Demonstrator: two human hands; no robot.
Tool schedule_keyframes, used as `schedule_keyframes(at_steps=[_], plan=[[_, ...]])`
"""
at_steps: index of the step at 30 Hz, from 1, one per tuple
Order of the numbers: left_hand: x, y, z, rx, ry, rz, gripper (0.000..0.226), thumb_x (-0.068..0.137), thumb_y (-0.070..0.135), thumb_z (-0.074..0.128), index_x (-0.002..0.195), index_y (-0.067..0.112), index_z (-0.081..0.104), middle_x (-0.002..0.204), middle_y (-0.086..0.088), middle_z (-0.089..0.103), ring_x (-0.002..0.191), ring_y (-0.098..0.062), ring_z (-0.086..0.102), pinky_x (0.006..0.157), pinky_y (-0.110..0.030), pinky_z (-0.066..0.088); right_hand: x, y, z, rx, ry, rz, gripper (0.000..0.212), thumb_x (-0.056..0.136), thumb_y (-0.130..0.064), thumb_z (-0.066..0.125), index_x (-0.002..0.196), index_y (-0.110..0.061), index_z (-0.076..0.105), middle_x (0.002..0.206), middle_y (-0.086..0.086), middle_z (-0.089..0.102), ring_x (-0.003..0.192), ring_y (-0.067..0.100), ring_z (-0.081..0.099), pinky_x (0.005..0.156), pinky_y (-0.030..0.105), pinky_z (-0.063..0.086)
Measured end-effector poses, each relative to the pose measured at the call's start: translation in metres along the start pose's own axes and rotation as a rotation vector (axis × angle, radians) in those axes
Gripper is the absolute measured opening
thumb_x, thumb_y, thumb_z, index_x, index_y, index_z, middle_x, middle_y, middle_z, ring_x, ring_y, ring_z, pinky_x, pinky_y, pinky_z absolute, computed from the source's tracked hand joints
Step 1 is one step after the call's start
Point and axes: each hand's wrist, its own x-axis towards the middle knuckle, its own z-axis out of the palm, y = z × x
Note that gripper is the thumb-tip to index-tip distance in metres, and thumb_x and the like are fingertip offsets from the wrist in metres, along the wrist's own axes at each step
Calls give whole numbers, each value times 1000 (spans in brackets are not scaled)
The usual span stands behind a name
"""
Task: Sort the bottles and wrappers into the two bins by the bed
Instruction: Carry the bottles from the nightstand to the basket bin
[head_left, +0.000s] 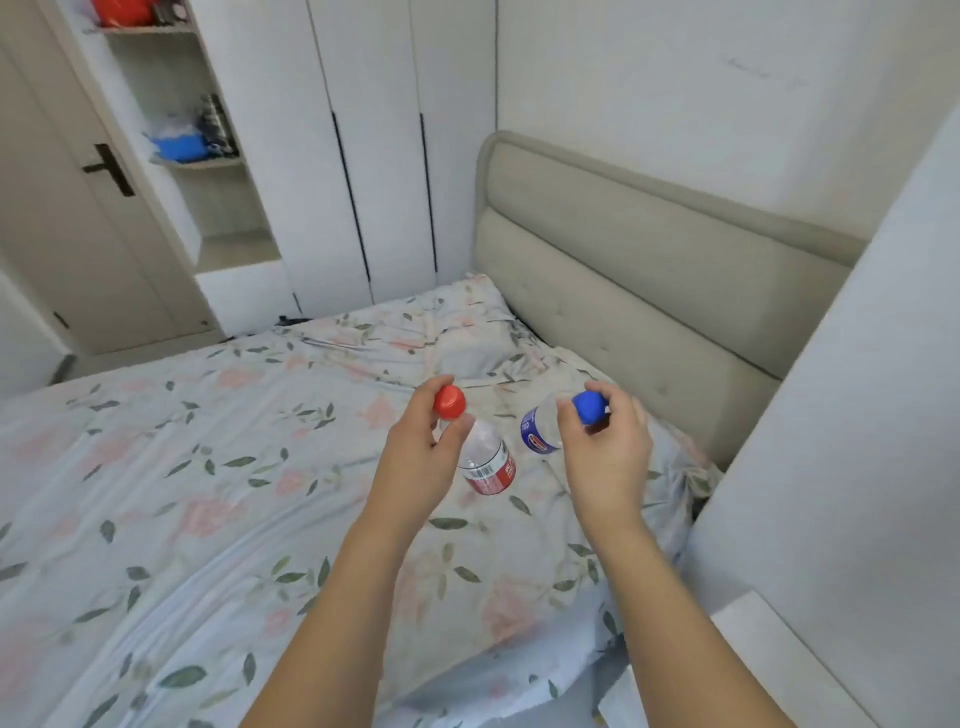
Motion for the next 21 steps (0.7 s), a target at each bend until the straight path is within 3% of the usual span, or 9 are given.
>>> schedule_keyframes(at_steps=[2,9,14,21], plan=[[-11,-11,-64,39,76,-17,39,95,33,57,131,43,45,118,21,57,106,-1,56,85,-20,42,-28,-31,45,27,-85,-40,26,87,-24,67,111,-20,61,108,-8,54,84,4,53,70,5,38],[-70,-48,-276,144,355,-79,47,98,31,53,141,43,37,135,14,54,123,-9,50,105,-33,39,-150,-146,189,140,-360,-201,30,89,-26,65,117,-19,61,108,-10,52,98,13,54,86,26,47],[-138,-64,-393,196,578,-124,47,98,34,51,140,47,34,137,16,52,126,-9,49,107,-36,39,-246,-219,268,209,-565,-369,32,92,-25,60,123,-16,60,113,-5,55,109,17,51,97,37,44],[-254,-79,-519,219,921,-229,46,97,28,54,139,41,40,135,11,55,123,-12,52,105,-34,43,-394,-297,336,312,-898,-616,32,93,-23,59,123,-14,60,107,-6,56,104,16,51,93,38,47]])
